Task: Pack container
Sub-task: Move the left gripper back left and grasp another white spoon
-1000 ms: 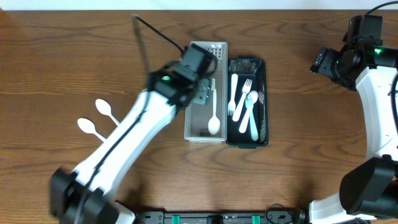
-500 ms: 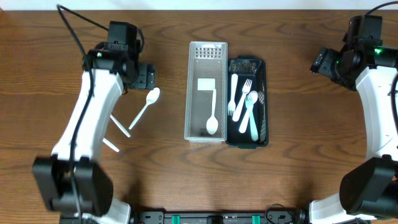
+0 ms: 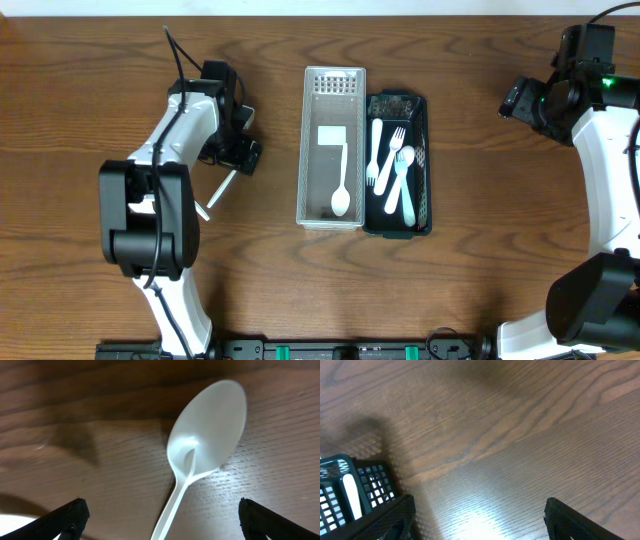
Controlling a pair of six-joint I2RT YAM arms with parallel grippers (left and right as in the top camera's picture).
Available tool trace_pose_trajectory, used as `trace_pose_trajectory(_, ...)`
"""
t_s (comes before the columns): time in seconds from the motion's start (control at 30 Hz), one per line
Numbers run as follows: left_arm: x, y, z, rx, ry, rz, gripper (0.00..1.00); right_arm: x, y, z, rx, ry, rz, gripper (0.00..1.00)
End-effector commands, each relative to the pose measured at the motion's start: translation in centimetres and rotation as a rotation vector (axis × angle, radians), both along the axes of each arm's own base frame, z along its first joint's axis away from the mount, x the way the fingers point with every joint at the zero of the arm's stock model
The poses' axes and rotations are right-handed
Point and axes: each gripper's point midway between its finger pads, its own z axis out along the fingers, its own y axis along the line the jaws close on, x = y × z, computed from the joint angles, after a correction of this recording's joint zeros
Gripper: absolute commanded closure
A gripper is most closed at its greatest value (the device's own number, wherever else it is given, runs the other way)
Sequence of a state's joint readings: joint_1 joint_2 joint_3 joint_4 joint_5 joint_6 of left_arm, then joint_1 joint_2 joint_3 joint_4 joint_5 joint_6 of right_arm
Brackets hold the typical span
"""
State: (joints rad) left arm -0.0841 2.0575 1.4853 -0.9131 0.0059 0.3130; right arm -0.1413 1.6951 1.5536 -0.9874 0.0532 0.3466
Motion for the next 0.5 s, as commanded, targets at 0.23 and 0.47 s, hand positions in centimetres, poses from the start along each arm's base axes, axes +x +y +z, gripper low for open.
trace_pose_trajectory(0.23,-1.6,-0.6,-3.4,-0.040,0.111,-0.049,0.13,-0.2,-0.3,-0.2,-0.018,0.010,0.012,0.15)
trace_pose_trajectory(0.47,-2.3,-0.8,-4.2,-0.050,0.152,-0.044,0.52,-0.2,-0.3,-0.2,-0.018,0.010,0.012,0.15)
